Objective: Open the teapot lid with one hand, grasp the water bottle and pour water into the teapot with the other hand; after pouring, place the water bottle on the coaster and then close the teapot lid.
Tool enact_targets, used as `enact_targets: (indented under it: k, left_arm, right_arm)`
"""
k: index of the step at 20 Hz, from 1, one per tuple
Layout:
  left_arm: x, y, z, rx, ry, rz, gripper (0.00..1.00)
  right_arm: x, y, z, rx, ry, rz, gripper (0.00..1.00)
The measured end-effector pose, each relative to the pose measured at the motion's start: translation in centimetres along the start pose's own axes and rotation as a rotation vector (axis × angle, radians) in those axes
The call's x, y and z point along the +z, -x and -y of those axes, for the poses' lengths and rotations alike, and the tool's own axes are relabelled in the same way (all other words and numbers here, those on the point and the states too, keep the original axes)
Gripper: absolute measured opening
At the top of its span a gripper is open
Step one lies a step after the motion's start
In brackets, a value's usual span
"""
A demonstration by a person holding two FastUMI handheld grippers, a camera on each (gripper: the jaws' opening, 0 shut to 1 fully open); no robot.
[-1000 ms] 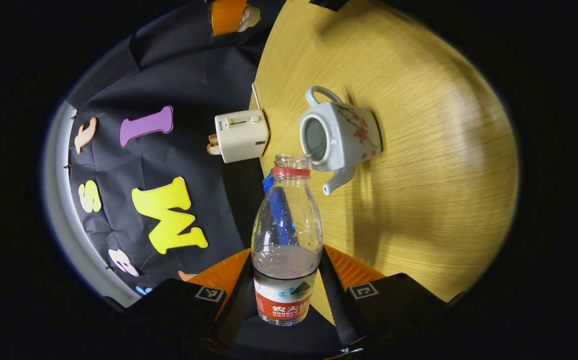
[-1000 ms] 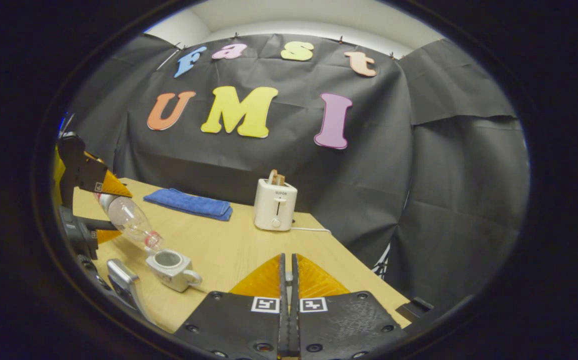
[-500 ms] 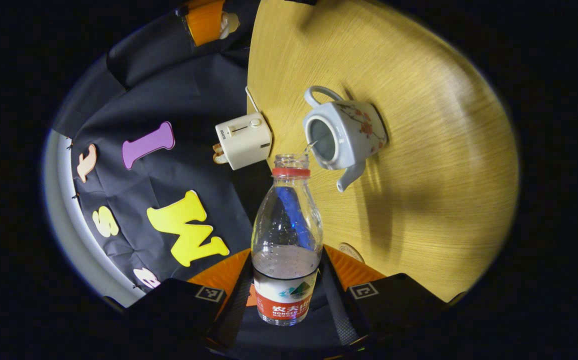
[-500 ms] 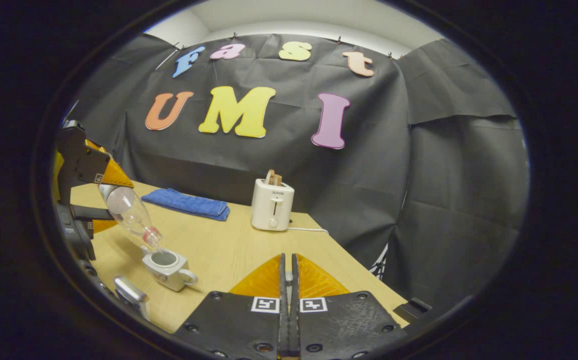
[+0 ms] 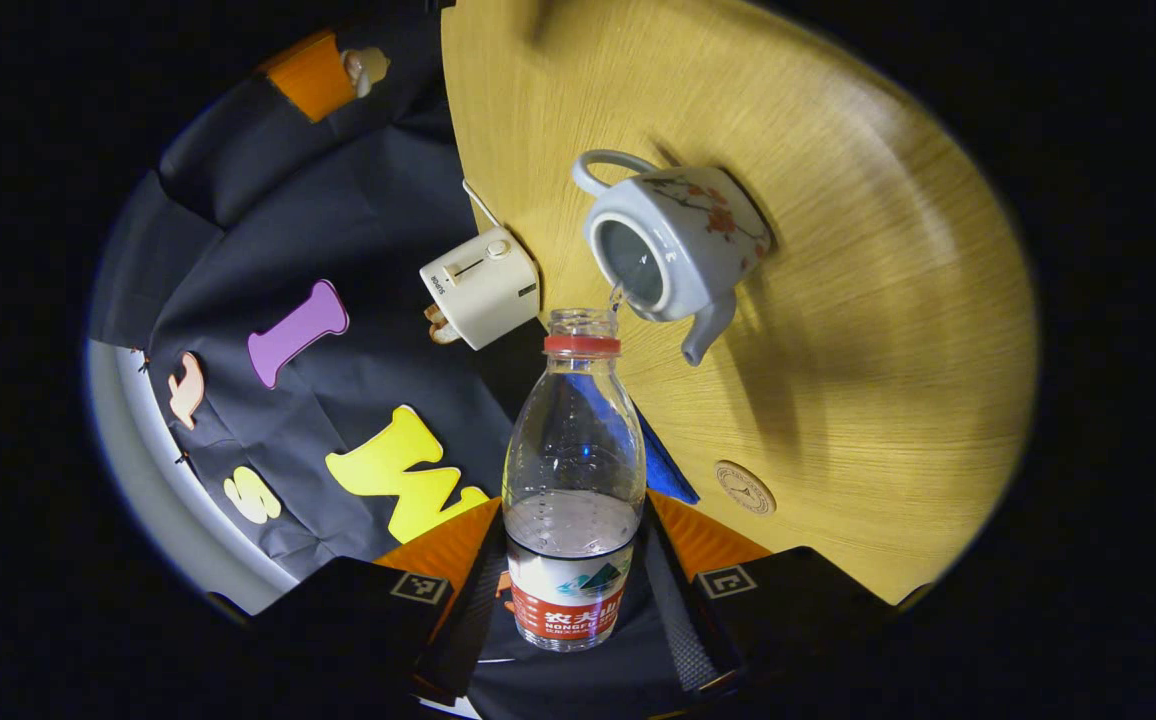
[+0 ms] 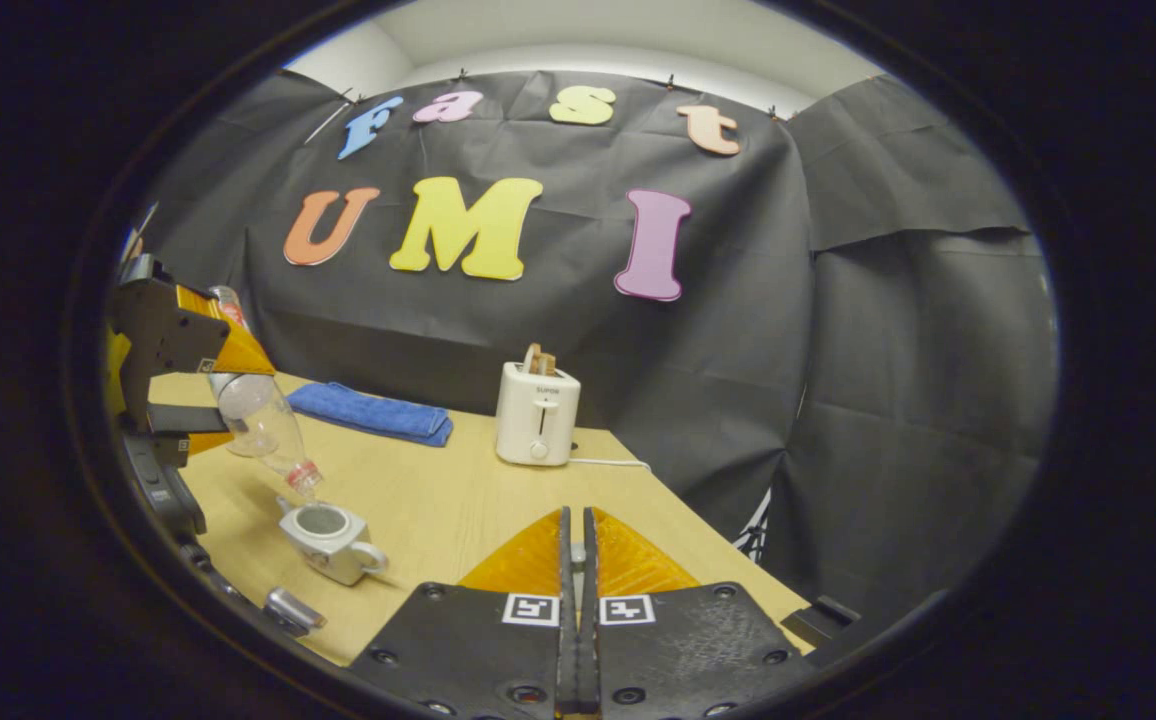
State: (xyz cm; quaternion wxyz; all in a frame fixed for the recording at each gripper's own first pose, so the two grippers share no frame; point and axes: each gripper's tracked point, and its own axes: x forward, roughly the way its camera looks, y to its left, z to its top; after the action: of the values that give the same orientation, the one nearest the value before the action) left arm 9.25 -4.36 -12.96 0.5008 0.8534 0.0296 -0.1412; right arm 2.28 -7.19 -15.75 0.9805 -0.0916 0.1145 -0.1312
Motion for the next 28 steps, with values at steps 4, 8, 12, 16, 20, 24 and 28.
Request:
enact_targets:
  k: [4,8,12,16,20,24,28]
  left_arm:
    - [0.1,0.3,-0.6,0.016,-0.009,0.003,0.75]
    - [0.5,0.8,-0.3,0.013,-0.027,0.018,0.75]
    - [0.8,1.0,-0.3,0.013,-0.047,0.024,0.75]
    - [0.6,0.8,-1.1,0.017,-0.043,0.020,0.75]
    - [1.1,0.5,-0.5,0.006,0.044,0.055,0.75]
    - [0.6,-0.3,1.4,-0.032,0.289,0.065,0.76]
    - [0.0,-0.5,2.4,-0.013,0.476,0.076,0.75]
  right_arm:
    - [0.0,0.0,-0.2,0.004,-0.002,-0.001,0.00]
    - [0.2,0.2,-0.2,0.002,0.000,0.007,0.00]
    - [0.3,0.4,-0.3,0.003,0.005,0.011,0.00]
    - [0.5,0.4,-0.2,0.003,0.006,0.013,0.00]
    - [0.6,0.5,0.0,-0.002,0.001,0.016,0.00]
    - [0.8,0.7,0.6,-0.018,-0.001,0.024,0.00]
    - [0.2,0.2,0.6,-0.029,-0.017,0.001,0.00]
